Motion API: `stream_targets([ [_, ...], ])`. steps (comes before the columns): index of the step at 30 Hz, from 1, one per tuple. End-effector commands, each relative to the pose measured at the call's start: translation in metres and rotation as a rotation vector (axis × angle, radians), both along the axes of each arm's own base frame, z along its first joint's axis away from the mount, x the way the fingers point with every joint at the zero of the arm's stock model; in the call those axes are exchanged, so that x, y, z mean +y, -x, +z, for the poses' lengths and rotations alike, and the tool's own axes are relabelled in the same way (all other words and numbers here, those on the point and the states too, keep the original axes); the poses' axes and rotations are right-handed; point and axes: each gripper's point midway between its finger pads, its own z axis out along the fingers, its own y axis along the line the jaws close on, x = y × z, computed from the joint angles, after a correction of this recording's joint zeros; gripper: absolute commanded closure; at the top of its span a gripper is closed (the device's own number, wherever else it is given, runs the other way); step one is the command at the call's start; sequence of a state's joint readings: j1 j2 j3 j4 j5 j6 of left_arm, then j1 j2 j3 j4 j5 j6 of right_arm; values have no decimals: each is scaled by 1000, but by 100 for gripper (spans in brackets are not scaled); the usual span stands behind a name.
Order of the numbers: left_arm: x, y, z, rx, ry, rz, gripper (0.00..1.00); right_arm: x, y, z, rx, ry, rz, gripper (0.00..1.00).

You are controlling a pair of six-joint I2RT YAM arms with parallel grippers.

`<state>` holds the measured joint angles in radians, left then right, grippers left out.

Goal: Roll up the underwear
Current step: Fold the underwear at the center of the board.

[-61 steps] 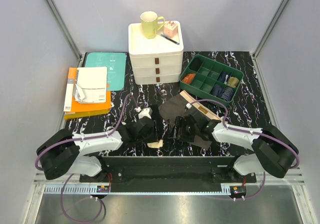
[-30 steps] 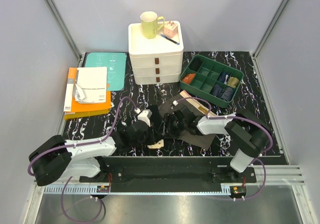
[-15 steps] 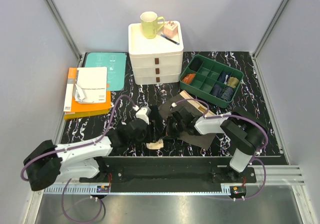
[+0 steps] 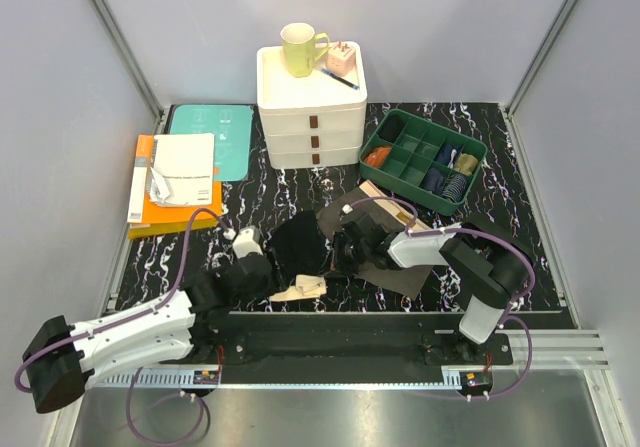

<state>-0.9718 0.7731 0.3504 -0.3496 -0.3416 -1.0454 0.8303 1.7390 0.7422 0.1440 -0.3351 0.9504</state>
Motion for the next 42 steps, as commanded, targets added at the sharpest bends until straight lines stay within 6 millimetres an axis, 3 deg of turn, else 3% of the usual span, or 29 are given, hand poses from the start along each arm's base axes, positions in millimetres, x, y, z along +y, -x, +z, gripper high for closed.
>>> stream_targets([
  [1, 28, 3, -16, 72, -40, 172, 42, -5, 2, -13, 11, 59, -1, 100],
  [13, 37, 4, -32, 94, -83, 214, 43, -6, 3, -15, 19, 65, -7, 100],
  [17, 30, -1, -33, 62, -42, 195, 59, -6, 2, -14, 15, 66, -8, 100],
  [20, 24, -7, -27, 19, -29, 176, 77, -6, 3, -14, 16, 67, -8, 100],
  [21, 23, -9, -26, 10, -33, 169, 89, -7, 3, -14, 18, 68, -9, 100],
  [23, 16, -14, -17, -13, -27, 146, 99, -6, 3, -14, 19, 67, -8, 100],
  [32, -20, -33, 27, -89, -50, 10, 100, -9, 2, -17, 11, 84, -16, 100],
  [42, -70, -37, 27, -71, -92, -208, 100, -9, 0, -18, 8, 94, -12, 100],
])
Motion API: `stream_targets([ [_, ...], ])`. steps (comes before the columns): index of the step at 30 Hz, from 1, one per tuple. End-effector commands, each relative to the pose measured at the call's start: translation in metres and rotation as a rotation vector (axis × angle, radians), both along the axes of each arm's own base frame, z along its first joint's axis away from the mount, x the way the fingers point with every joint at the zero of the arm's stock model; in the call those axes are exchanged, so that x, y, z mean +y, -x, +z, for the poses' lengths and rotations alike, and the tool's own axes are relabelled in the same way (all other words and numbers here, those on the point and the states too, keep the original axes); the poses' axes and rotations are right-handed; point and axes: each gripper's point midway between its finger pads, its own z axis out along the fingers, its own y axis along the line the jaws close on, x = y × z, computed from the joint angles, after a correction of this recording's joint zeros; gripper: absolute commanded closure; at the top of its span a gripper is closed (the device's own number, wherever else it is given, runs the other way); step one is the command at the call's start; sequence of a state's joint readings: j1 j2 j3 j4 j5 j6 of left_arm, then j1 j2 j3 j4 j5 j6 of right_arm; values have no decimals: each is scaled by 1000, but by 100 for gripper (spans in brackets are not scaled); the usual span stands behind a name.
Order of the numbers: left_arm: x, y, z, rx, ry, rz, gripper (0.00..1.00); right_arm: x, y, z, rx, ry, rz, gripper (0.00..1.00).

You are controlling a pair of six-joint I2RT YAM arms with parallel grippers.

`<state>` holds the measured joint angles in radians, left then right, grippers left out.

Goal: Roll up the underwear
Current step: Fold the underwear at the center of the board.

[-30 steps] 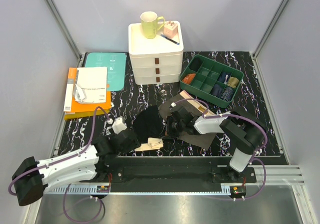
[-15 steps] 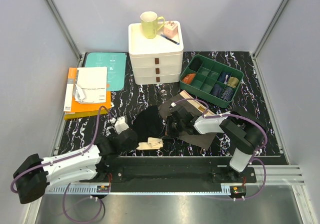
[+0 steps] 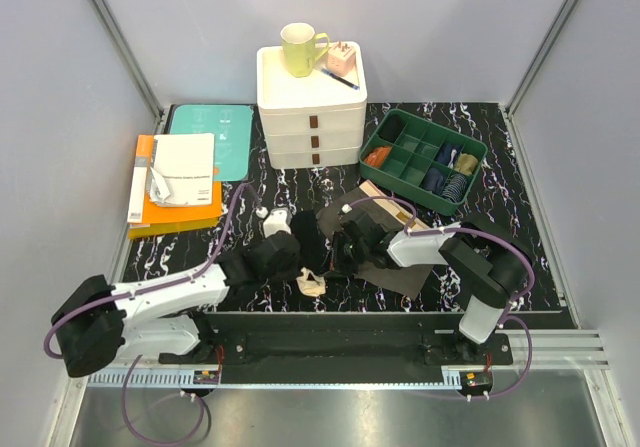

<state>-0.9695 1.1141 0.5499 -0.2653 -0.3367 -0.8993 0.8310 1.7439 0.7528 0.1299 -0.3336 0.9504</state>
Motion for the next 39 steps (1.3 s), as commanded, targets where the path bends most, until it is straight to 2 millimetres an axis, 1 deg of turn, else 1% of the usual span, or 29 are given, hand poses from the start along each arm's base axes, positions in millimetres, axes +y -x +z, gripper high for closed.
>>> stream_targets([
  [1, -37, -9, 25, -49, 54, -123, 100, -10, 0, -17, 1, 87, -12, 100],
  [4, -45, -7, 25, -41, 55, -158, 100, -10, 0, -18, 1, 91, -13, 100],
  [7, -51, -1, 25, -34, 71, -215, 100, -11, 0, -19, -1, 95, -12, 100],
  [10, -54, 10, 20, -7, 85, -273, 100, -13, -1, -20, -7, 107, -14, 100],
  [13, -58, 26, 16, 27, 108, -370, 100, -15, -2, -22, -10, 122, -18, 100],
  [15, -55, 31, 8, 43, 91, -393, 100, -15, -2, -22, -8, 123, -17, 100],
  [16, -56, 38, 3, 69, 90, -421, 100, -14, -2, -23, -5, 122, -15, 100],
  [19, -51, 39, -12, 104, 46, -413, 100, -13, -2, -22, -7, 118, -10, 100],
  [21, -50, 37, -18, 124, 29, -387, 100, -13, -1, -21, -8, 114, -10, 100],
  [22, -45, 29, -23, 124, 1, -317, 100, -12, -1, -20, -7, 107, -9, 99],
  [23, -44, 25, -23, 124, -8, -284, 100, -13, 0, -20, -9, 102, -11, 97],
  [24, -40, 23, -27, 134, -28, -258, 100, -13, 0, -19, -11, 96, -13, 96],
  [25, -39, 19, -27, 127, -30, -221, 100, -13, 1, -18, -9, 88, -14, 95],
  [26, -38, 16, -26, 121, -28, -204, 100, -13, 1, -18, -11, 85, -17, 92],
  [29, -38, 12, -28, 117, -29, -167, 100, -11, 3, -14, -11, 57, -12, 85],
  [30, -38, 10, -29, 112, -27, -160, 100, -10, 3, -9, -18, 39, -13, 81],
  [32, -37, 11, -33, 118, -30, -159, 100, -8, 5, -4, -27, 3, -12, 74],
  [33, -37, 12, -35, 122, -32, -159, 100, -6, 4, 2, -38, -14, -13, 66],
  [35, -34, 14, -39, 131, -34, -157, 100, -6, 4, 5, -47, -32, -17, 60],
  [36, -35, 16, -38, 129, -23, -165, 98, -5, 3, 9, -52, -43, -21, 57],
  [37, -35, 17, -39, 128, -20, -169, 96, -3, 2, 10, -57, -54, -18, 52],
  [38, -33, 18, -41, 123, -14, -171, 94, -2, 3, 10, -58, -59, -11, 50],
  [39, -34, 19, -38, 116, 2, -180, 91, -1, 3, 9, -57, -64, -7, 49],
])
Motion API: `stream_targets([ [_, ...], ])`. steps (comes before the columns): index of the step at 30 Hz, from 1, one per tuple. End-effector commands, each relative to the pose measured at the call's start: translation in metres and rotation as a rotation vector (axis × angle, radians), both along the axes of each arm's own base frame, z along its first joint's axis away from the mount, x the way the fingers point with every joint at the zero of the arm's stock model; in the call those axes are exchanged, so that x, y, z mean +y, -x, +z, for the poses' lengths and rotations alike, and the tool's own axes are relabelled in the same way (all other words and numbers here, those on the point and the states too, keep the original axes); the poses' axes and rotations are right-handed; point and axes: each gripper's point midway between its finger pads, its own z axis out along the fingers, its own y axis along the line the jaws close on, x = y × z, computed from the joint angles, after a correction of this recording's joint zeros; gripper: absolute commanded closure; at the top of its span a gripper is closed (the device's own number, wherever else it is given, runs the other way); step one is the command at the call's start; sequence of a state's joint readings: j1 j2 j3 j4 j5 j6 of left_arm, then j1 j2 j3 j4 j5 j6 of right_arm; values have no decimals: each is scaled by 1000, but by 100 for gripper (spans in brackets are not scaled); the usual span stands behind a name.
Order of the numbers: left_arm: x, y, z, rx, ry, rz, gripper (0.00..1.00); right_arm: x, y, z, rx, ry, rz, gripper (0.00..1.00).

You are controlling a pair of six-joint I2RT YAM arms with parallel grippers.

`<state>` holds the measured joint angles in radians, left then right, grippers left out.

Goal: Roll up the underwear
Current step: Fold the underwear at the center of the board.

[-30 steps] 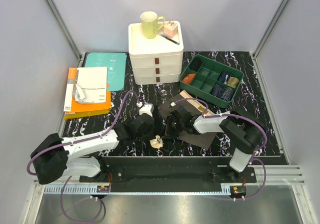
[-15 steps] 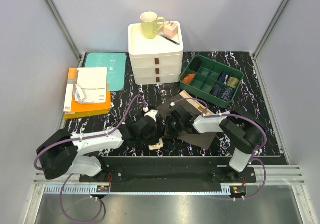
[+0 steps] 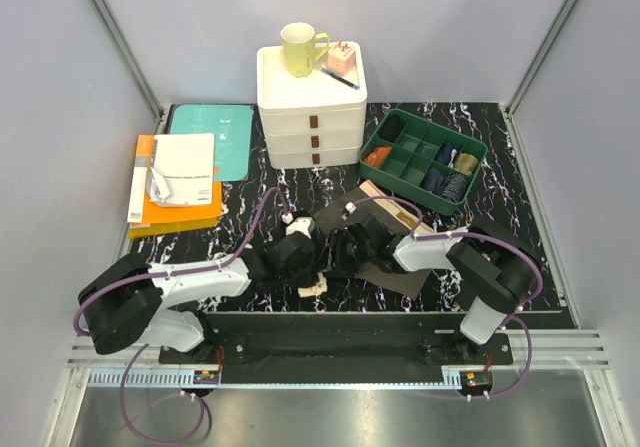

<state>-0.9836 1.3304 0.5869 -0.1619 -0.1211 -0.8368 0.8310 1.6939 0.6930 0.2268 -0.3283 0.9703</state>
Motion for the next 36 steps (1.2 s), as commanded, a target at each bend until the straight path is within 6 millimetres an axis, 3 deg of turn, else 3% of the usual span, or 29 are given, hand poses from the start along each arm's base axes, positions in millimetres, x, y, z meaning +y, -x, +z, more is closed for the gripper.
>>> stream_targets([
  [1, 4, -3, -2, -42, 18, 14, 90, 3, 3, 0, -18, -24, 21, 48],
  [10, -6, 6, 2, -81, 90, -116, 88, 21, 5, 4, -59, -114, 120, 45],
  [17, -7, 8, -1, -85, 83, -147, 89, 7, 3, -14, -76, 38, 162, 48],
  [21, -5, 6, 0, -92, 69, -142, 88, -8, 4, -22, -107, 133, 194, 53],
  [26, -7, -1, 7, -118, 65, -131, 86, -20, 7, -31, -100, 194, 199, 75],
  [28, -5, -3, 11, -127, 56, -124, 70, -20, 8, -34, -78, 198, 188, 89],
  [31, -6, -10, 26, -160, 57, -112, 36, -21, 7, -42, -40, 213, 150, 97],
  [36, 3, -19, 65, -236, 76, -53, 13, -27, 9, -58, 24, 256, 88, 100],
])
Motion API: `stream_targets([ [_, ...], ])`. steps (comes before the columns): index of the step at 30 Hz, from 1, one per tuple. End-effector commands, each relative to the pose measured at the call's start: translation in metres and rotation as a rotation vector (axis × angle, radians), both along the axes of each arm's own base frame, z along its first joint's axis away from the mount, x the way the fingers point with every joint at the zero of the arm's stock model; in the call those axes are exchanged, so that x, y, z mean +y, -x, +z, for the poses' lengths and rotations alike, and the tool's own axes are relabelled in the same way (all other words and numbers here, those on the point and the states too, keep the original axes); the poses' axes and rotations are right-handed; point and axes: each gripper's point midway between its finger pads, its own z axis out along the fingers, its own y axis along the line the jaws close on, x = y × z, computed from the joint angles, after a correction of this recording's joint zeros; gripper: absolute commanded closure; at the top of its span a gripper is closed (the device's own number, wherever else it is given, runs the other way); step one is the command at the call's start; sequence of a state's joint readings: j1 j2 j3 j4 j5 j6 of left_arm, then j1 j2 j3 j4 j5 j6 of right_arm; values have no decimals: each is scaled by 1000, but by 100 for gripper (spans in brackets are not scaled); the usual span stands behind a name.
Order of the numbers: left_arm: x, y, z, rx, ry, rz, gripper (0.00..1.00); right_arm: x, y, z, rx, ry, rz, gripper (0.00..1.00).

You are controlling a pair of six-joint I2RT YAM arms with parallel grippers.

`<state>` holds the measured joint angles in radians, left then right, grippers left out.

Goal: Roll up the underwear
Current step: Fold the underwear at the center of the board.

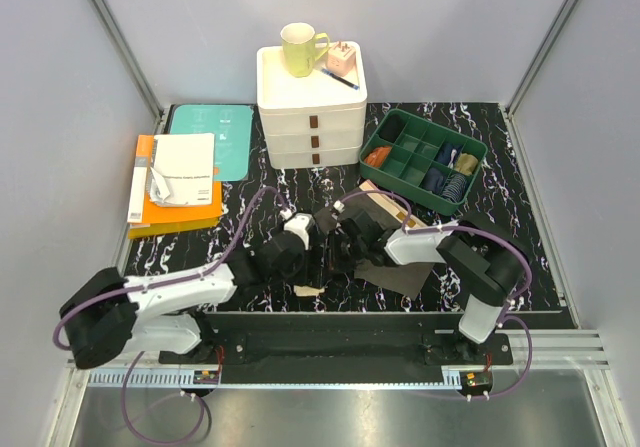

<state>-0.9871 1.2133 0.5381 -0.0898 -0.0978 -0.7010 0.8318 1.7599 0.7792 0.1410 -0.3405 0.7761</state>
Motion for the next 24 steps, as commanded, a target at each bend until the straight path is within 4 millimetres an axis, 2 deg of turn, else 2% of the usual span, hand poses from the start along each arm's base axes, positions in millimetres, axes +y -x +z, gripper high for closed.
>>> stream_targets([
  [1, 10, -20, 47, -115, 31, 83, 8, -30, 14, -47, 101, 186, -71, 100],
  [3, 20, -22, 62, -147, 56, 123, 4, -31, 15, -51, 119, 193, -84, 100],
  [5, 34, -23, 62, -156, 67, 167, 5, -31, 16, -53, 125, 194, -87, 100],
  [9, 65, -24, 44, -129, 56, 296, 13, -30, 15, -54, 135, 192, -97, 100],
  [10, 74, -22, 33, -114, 46, 322, 14, -29, 14, -53, 134, 190, -98, 100],
  [11, 76, -21, 35, -110, 81, 336, 19, -29, 15, -54, 139, 190, -98, 100],
  [12, 80, -17, 24, -95, 78, 338, 21, -27, 14, -54, 141, 186, -98, 100],
  [13, 78, -18, 27, -100, 114, 344, 23, -27, 15, -54, 143, 185, -96, 100],
  [14, 77, -16, 25, -85, 135, 354, 29, -27, 15, -55, 147, 183, -97, 100],
  [15, 79, -14, 18, -75, 137, 358, 31, -26, 15, -54, 146, 180, -96, 100],
  [20, 79, -18, 13, -78, 182, 397, 39, -26, 16, -57, 160, 179, -95, 100],
  [24, 79, -19, 6, -79, 206, 413, 41, -25, 17, -56, 159, 176, -94, 100],
])
